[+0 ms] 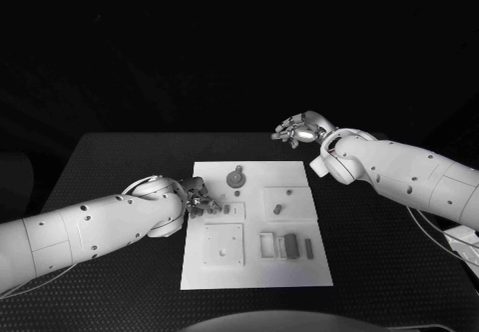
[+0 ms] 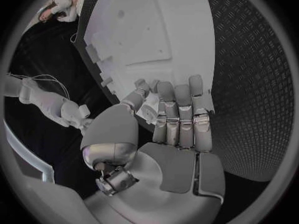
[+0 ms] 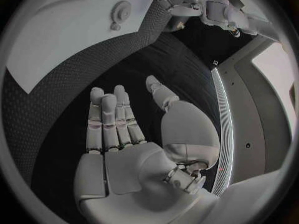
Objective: Assemble the parts on the task board
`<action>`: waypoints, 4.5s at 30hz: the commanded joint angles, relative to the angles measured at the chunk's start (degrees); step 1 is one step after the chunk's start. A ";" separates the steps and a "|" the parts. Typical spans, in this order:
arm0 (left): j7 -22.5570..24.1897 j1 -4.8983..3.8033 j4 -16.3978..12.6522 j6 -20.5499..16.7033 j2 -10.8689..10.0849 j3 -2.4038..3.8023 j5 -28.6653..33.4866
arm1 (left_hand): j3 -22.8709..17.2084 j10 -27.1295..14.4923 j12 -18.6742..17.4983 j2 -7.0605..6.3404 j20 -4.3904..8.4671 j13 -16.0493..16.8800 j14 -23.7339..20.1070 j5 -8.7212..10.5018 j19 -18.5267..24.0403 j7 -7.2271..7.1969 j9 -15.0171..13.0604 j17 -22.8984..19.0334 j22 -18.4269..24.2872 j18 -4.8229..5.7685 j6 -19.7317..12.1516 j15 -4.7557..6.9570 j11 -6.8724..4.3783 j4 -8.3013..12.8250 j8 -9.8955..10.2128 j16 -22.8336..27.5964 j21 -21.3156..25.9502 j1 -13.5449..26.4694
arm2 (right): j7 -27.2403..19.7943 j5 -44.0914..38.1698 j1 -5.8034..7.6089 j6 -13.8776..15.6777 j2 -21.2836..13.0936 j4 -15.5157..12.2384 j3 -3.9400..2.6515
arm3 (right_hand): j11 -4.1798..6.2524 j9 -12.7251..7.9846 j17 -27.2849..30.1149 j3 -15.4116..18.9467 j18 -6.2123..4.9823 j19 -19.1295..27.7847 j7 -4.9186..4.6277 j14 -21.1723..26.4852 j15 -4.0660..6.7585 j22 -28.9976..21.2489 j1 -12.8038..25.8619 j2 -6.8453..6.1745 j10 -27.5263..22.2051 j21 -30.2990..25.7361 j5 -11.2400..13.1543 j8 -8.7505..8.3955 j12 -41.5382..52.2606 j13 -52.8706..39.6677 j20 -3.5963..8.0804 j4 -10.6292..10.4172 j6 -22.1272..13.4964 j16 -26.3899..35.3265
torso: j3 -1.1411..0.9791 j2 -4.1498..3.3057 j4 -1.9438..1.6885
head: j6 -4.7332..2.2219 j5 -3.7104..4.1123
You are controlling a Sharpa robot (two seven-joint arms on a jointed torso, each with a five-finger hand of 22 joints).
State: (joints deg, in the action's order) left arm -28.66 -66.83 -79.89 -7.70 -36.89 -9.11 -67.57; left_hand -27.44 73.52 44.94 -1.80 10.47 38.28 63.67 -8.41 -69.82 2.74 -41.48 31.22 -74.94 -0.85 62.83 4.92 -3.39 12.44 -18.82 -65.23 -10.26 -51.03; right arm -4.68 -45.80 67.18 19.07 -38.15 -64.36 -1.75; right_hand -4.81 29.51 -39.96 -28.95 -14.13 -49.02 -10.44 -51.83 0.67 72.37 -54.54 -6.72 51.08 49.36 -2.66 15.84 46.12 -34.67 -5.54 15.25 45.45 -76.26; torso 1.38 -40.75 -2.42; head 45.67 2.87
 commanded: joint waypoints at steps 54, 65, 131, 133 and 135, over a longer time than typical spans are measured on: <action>0.42 -2.35 1.94 9.55 -0.43 1.85 9.31 | -8.82 1.23 0.51 3.73 -0.10 -0.23 0.87 1.18 -0.30 -0.22 -0.41 -0.15 -1.27 0.20 1.51 -0.22 -0.28 3.45 -0.18 -0.71 -1.92 -4.93 | -0.27 0.02 -0.25 -1.07 0.26 0.20 -0.02 | -0.10 -0.11 0.10 -0.03 -0.87 0.09 -0.59 -0.18 0.40 0.14 0.57 -0.01 -0.56 -0.21 -0.20 -0.19 0.51 0.29 -0.30 -0.44 -0.12 -0.10 | 0.03 0.00 -0.01 | -0.26 -0.31; 0.71 -2.50 2.35 9.32 0.31 1.81 7.81 | -8.84 1.20 0.55 3.77 -0.11 -0.21 0.82 1.20 -0.24 -0.19 -0.57 -0.14 -1.30 0.19 1.42 -0.24 -0.26 3.53 -0.19 -0.76 -2.00 -5.08 | -0.29 0.02 -0.25 -1.05 0.29 0.12 -0.02 | -0.11 -0.12 0.11 -0.03 -0.87 0.09 -0.60 -0.17 0.39 0.15 0.59 0.00 -0.57 -0.21 -0.20 -0.21 0.54 0.34 -0.30 -0.45 -0.15 -0.11 | 0.00 0.00 -0.04 | 0.15 -0.30; 0.10 -1.23 0.28 6.97 0.34 1.48 -0.66 | -8.79 1.55 0.97 3.68 -0.07 -0.08 1.24 0.82 -0.51 -0.40 -1.27 -0.09 -1.33 0.02 1.61 -0.19 -0.50 3.63 -0.31 -1.27 -2.73 -5.43 | -0.36 0.03 -0.32 -1.27 0.11 0.09 -0.02 | -0.14 -0.18 0.15 -0.03 -0.87 0.09 -0.64 -0.16 0.36 0.20 0.60 0.00 -0.66 -0.25 -0.20 -0.24 0.78 0.67 -0.30 -0.44 -0.26 -0.13 | 0.00 0.02 -0.05 | 0.70 -0.40; 0.08 -1.22 0.30 6.97 0.33 1.48 -0.66 | -8.79 1.55 0.97 3.69 -0.07 -0.08 1.24 0.82 -0.51 -0.40 -1.28 -0.09 -1.33 0.02 1.61 -0.19 -0.50 3.62 -0.31 -1.27 -2.74 -5.43 | -0.36 0.03 -0.33 -1.27 0.12 0.10 -0.02 | -0.14 -0.18 0.16 -0.03 -0.87 0.09 -0.64 -0.16 0.36 0.20 0.61 0.00 -0.66 -0.25 -0.20 -0.24 0.79 0.68 -0.30 -0.44 -0.26 -0.13 | 0.01 0.01 -0.02 | 0.68 -0.40; 0.06 -1.22 0.28 7.00 0.34 1.48 -0.70 | -8.79 1.55 0.97 3.69 -0.07 -0.08 1.24 0.82 -0.51 -0.40 -1.28 -0.09 -1.33 0.02 1.61 -0.19 -0.51 3.62 -0.30 -1.27 -2.75 -5.43 | -0.36 0.03 -0.33 -1.28 0.11 0.09 -0.02 | -0.14 -0.18 0.16 -0.03 -0.87 0.09 -0.64 -0.16 0.36 0.21 0.61 0.01 -0.66 -0.25 -0.20 -0.24 0.80 0.69 -0.30 -0.45 -0.26 -0.13 | 0.01 0.01 -0.02 | 0.68 -0.40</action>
State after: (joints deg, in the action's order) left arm -28.66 -68.13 -79.60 -0.78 -36.63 -7.59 -67.98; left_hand -33.55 75.05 45.63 -0.85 10.42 38.11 64.58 -7.47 -70.23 2.34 -42.66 31.12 -74.94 -0.84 64.47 4.59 -3.47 13.78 -18.78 -66.29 -12.66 -53.36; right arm -4.65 -45.71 66.89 18.58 -38.04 -64.20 -1.74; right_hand -5.01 29.42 -39.89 -28.95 -14.12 -49.02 -10.59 -52.00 0.62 72.53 -54.54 -6.72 50.88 49.36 -2.66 15.84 46.57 -34.07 -5.54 15.25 45.12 -76.26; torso 1.38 -40.74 -2.45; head 46.38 2.47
